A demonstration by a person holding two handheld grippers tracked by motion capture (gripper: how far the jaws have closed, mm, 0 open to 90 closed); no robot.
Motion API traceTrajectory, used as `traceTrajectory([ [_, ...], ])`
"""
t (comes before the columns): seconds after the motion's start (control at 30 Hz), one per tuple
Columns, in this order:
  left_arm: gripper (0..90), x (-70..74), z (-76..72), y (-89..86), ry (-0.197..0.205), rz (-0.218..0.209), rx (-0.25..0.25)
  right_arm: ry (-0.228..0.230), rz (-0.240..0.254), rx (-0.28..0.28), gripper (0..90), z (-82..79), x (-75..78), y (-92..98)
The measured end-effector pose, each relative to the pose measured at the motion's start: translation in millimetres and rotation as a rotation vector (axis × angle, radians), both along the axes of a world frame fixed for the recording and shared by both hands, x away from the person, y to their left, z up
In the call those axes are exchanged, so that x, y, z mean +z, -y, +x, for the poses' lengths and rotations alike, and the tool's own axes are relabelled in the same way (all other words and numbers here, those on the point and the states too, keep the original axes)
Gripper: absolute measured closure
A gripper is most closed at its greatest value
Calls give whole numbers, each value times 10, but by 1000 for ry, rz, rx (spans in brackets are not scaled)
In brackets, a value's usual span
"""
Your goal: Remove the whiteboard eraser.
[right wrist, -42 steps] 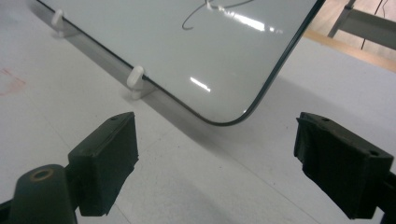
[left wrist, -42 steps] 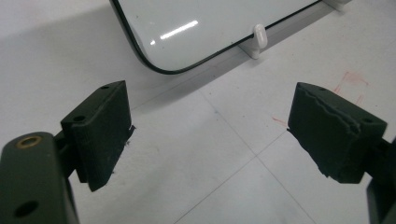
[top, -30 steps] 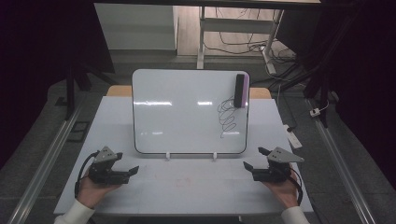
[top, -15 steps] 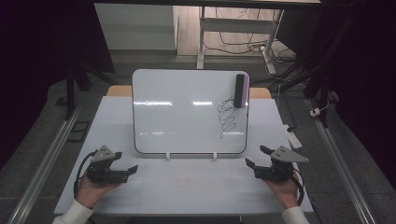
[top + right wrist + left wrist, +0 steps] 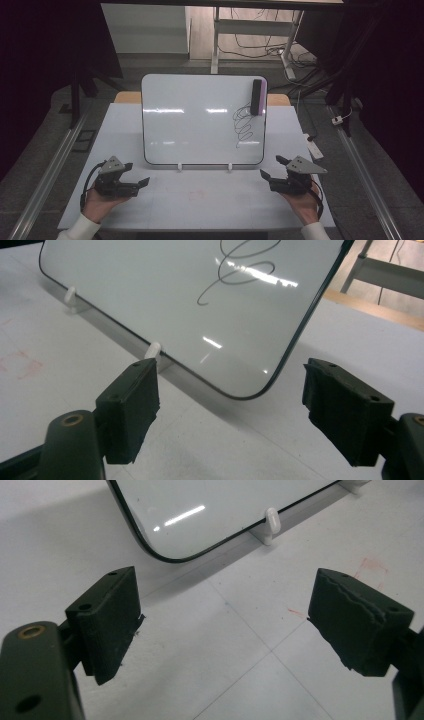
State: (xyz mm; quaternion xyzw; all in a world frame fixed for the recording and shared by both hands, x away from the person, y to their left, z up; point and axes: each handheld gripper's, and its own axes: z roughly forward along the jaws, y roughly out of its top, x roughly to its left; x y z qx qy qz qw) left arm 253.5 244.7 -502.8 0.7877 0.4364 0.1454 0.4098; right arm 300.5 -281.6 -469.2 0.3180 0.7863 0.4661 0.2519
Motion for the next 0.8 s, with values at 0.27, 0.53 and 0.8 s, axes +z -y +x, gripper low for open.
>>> traceTrajectory([
  [0.27, 145, -17, 4, 22, -1, 3, -11, 31, 13, -35, 244, -10, 206, -80],
  [0.53, 145, -18, 8, 40, -13, 1, -8, 61, 64, -51, 252, 100, 483, -142],
  [0.8, 145, -28, 36, 57, -22, 2, -15, 80, 62, -92, 261, 282, 718, -278],
])
